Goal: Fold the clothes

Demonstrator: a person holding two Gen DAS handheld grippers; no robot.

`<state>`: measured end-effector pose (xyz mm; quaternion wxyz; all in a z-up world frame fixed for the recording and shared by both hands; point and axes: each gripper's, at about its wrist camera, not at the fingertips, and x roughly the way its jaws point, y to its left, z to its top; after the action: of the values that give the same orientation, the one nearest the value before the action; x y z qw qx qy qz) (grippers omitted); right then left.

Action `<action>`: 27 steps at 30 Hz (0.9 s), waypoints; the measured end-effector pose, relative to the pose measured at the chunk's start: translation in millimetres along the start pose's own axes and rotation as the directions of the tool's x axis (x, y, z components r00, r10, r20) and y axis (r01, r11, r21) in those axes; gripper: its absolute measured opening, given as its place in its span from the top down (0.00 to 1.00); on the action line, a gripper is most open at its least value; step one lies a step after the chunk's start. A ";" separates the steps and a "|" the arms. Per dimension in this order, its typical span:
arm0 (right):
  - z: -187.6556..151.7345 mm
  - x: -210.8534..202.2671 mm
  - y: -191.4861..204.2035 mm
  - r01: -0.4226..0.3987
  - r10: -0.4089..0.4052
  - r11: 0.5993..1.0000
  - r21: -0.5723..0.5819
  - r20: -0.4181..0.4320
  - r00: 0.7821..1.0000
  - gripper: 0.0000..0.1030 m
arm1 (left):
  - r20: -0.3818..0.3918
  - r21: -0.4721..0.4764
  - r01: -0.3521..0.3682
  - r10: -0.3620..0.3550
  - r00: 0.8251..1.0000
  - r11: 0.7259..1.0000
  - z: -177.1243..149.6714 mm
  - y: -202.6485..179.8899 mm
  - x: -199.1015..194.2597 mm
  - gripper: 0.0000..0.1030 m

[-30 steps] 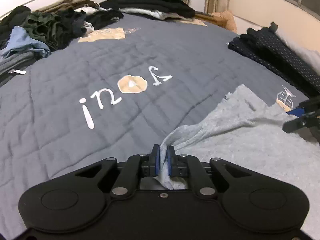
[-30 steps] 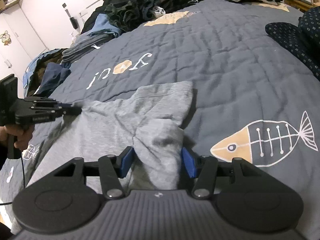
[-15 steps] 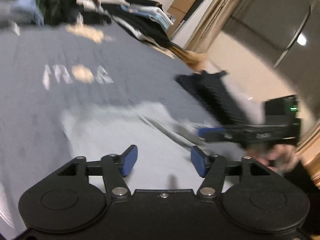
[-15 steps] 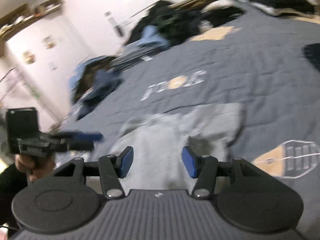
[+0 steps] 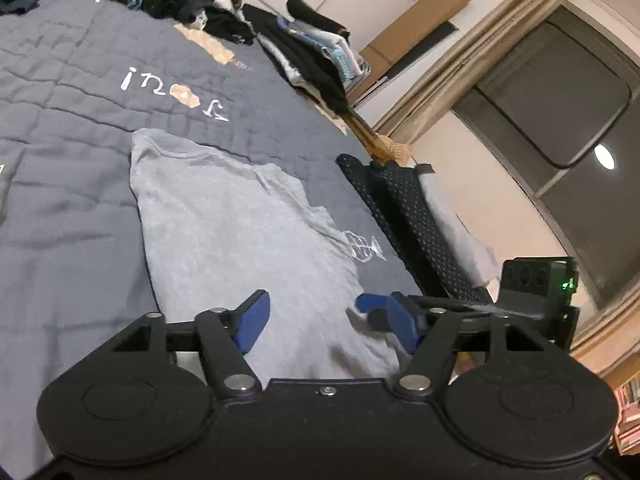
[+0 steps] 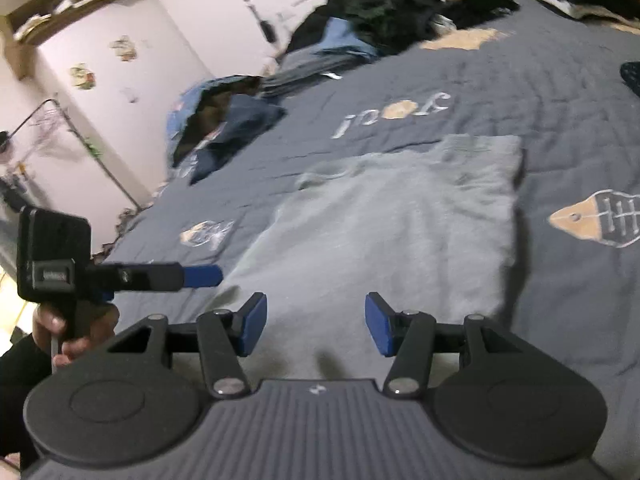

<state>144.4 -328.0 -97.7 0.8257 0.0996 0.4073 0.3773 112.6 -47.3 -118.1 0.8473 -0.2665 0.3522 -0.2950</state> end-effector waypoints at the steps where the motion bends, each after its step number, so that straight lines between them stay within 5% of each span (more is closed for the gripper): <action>1: -7.2 2.8 0.0 0.030 -0.030 1.000 0.002 -0.009 1.000 0.48 | -0.003 0.010 -0.021 0.021 1.000 1.000 -4.8 -1.2 1.1 0.33; 5: -22.2 6.9 -13.0 0.151 -0.150 0.986 0.071 -0.022 0.989 0.48 | -0.023 -0.023 -0.122 0.121 0.992 0.992 -19.4 8.8 12.7 0.38; 10: -35.9 -48.3 -15.3 0.077 -0.126 0.971 0.227 0.211 0.969 0.48 | 0.091 -0.033 -0.100 0.103 0.990 0.994 -21.4 -4.0 -16.5 0.30; 13: -52.2 -67.8 -18.9 0.070 -0.163 0.944 0.324 0.271 0.949 0.46 | 0.127 -0.098 -0.101 0.113 0.985 0.990 -30.1 1.0 -31.1 0.29; 17: -67.0 -77.0 -9.1 0.160 -0.257 0.926 0.343 0.260 0.931 0.45 | 0.147 -0.072 -0.144 0.153 0.977 0.987 -35.7 -11.4 -40.0 0.29; 19: -71.8 -81.5 -1.9 0.182 -0.275 0.926 0.331 0.259 0.926 0.44 | 0.171 -0.061 -0.152 0.160 0.972 0.987 -39.3 -18.3 -46.0 0.22; 27: -77.8 -82.1 12.6 0.257 -0.327 0.923 0.285 0.230 0.917 0.41 | 0.185 -0.003 -0.212 0.209 0.960 0.977 -44.7 -36.0 -44.3 0.21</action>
<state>47.9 -388.1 -93.1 0.9021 0.1913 0.3438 0.1772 42.0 -52.4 -102.1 0.9049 -0.2468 0.2963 -0.1804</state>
